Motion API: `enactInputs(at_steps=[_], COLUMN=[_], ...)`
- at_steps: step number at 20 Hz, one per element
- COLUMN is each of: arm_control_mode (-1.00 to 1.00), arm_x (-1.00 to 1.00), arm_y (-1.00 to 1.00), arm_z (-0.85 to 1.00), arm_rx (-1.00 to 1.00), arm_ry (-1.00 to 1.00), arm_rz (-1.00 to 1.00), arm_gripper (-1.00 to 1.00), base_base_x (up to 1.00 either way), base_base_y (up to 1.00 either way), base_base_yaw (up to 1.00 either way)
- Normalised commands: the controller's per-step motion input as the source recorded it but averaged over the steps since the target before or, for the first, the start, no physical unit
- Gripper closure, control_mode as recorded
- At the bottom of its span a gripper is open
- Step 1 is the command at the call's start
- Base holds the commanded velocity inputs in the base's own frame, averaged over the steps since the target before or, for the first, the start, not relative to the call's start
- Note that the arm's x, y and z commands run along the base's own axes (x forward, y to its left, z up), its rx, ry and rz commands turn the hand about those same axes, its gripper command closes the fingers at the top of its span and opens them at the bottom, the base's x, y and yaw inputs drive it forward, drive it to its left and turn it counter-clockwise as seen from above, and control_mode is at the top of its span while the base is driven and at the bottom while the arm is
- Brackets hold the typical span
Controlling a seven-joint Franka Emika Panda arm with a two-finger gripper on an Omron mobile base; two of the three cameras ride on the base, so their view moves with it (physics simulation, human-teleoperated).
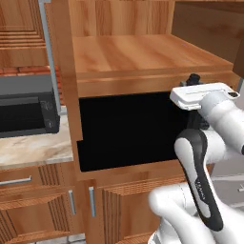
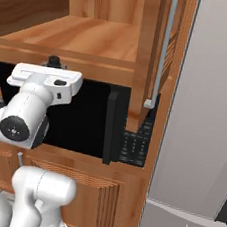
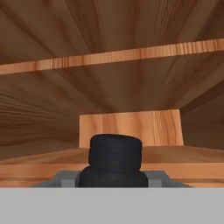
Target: Retrieve the shaker from the cabinet and place it next the steak on a plate on the dining table.
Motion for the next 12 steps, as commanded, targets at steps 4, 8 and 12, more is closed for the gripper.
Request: enactInputs(at_steps=[4, 8, 12], arm_control_mode=[-1.0, 1.0, 1.0], arm_x=[-1.0, -0.25, 0.0], arm_y=[0.1, 0.04, 0.0], arm_z=[-0.38, -0.11, 0.0], arm_rx=[0.0, 0.0, 0.0], arm_ry=[0.0, 0.01, 0.0], arm_rz=[0.02, 0.02, 0.0], arm_gripper=[1.0, 1.0, 1.0], base_base_x=[0.0, -0.75, -1.0], base_base_y=[0.0, 0.12, 0.58], base_base_yaw=[0.0, 0.09, 0.22])
